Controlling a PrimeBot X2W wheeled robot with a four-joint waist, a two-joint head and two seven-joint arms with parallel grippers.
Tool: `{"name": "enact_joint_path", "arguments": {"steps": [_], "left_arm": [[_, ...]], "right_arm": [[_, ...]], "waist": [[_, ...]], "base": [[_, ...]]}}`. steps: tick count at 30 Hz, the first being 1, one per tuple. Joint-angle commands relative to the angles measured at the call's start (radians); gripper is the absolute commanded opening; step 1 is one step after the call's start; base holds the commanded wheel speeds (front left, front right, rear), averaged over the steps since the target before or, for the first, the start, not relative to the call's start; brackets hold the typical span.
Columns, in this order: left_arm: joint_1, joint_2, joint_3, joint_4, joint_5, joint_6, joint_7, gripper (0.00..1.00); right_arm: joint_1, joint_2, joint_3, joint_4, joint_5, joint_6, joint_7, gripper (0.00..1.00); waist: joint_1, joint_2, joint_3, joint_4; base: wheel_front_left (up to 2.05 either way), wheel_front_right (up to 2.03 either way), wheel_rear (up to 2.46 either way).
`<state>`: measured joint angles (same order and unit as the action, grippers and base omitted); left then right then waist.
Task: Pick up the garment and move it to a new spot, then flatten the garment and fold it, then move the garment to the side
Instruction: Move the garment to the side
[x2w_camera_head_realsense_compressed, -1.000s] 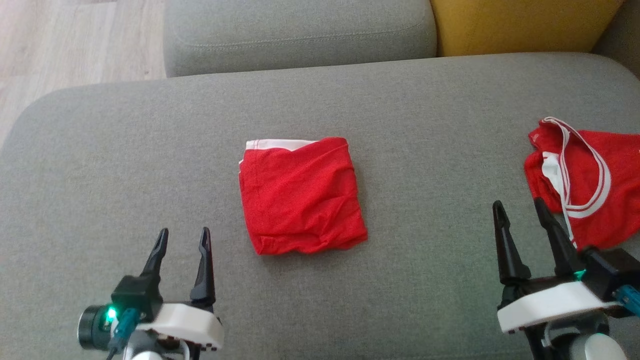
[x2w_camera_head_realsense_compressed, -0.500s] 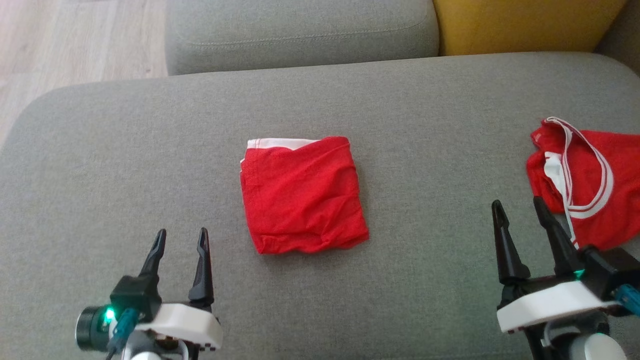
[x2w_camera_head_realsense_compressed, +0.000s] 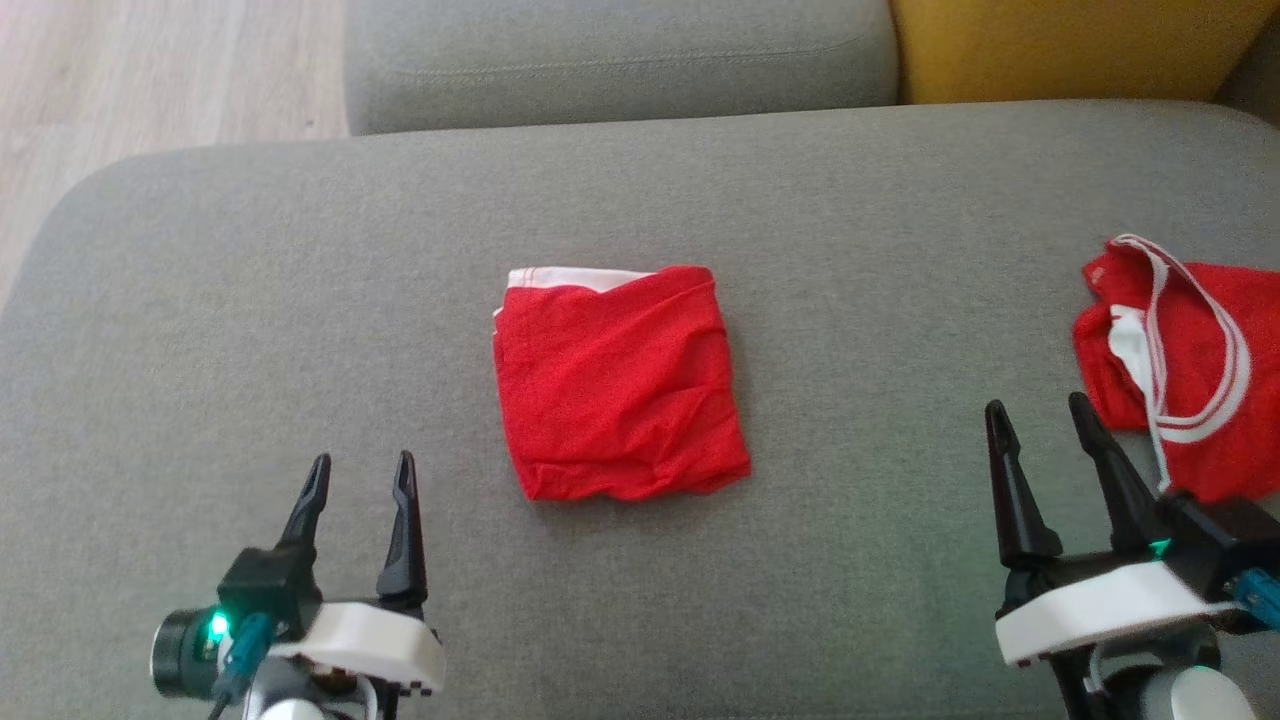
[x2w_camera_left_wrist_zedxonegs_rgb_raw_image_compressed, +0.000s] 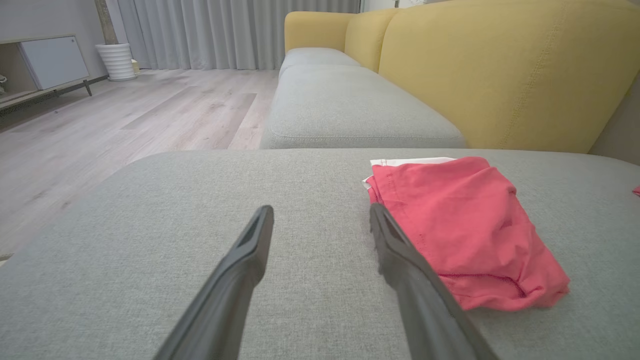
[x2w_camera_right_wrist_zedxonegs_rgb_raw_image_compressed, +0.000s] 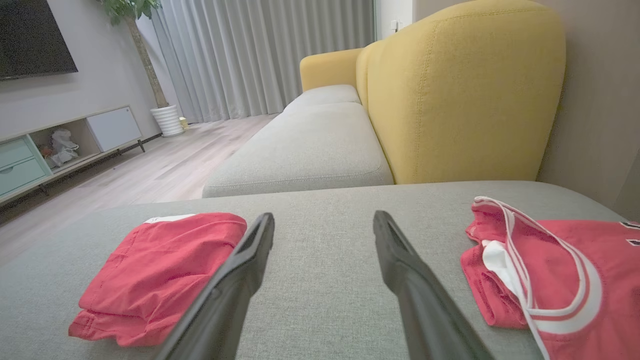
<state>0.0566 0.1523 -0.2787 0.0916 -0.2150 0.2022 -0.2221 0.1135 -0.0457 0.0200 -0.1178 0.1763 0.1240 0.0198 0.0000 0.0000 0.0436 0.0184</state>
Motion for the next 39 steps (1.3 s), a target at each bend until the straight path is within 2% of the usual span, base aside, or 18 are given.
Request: {"name": "enact_joint_path", "arguments": {"steps": [1,6,9,20,26,27,28,30,35,39], "left_arm": [[-0.058,0.01,0.032,-0.039,-0.003,0.004,-0.01,1.0],[-0.096,0.001,0.022,-0.049,0.003,0.001,-0.018,1.0],[-0.132,-0.006,0.026,-0.052,0.002,-0.001,-0.025,1.0],[-0.241,-0.071,-0.001,-0.053,0.005,-0.024,-0.039,1.0],[-0.242,-0.091,-0.004,-0.063,0.011,-0.028,-0.039,1.0],[-0.242,-0.091,-0.004,-0.063,0.011,-0.028,-0.039,1.0],[-0.241,-0.092,-0.004,-0.063,0.013,-0.029,-0.039,1.0],[-0.239,-0.095,-0.001,-0.064,0.016,-0.029,-0.039,1.0],[-0.24,-0.098,0.011,-0.065,0.025,-0.035,-0.039,1.0],[-0.237,-0.099,0.027,-0.069,0.04,-0.04,-0.04,1.0]], "right_arm": [[-0.029,-0.005,0.017,-0.034,0.003,0.007,0.009,1.0],[-0.051,-0.005,0.008,0.006,0.009,0.007,0.012,1.0],[-0.083,-0.005,0.019,0.072,0.013,0.007,0.015,1.0],[-0.296,-0.005,0.077,0.416,0.014,0.007,-0.004,1.0],[-0.395,-0.008,0.11,0.598,0.027,0.007,0.008,1.0],[-0.395,-0.008,0.11,0.598,0.027,0.007,0.008,1.0],[-0.403,-0.009,0.117,0.618,0.032,0.007,0.01,0.96],[-0.413,-0.009,0.129,0.646,0.044,0.007,0.012,0.0],[-0.438,-0.022,0.179,0.661,0.057,0.007,-0.016,0.0],[-0.453,-0.05,0.242,0.634,0.047,0.007,-0.032,0.0]], "waist": [[0.0,0.0,0.007,0.01],[0.0,0.0,0.041,0.061],[0.0,0.0,0.071,0.107],[0.0,0.0,0.191,0.3],[0.0,0.0,0.217,0.333],[0.0,0.0,0.217,0.333],[0.0,0.0,0.218,0.334],[0.0,0.0,0.221,0.33],[0.0,0.0,0.221,0.284],[0.0,0.0,0.217,0.209]], "base": [[0.0,0.0,0.0],[0.0,0.0,0.0],[0.0,0.0,0.0],[0.0,0.0,0.0],[0.0,0.0,0.0],[0.0,0.0,0.0],[0.0,0.0,0.0],[0.0,0.0,0.0],[0.0,0.0,0.0],[0.0,0.0,0.0]]}}
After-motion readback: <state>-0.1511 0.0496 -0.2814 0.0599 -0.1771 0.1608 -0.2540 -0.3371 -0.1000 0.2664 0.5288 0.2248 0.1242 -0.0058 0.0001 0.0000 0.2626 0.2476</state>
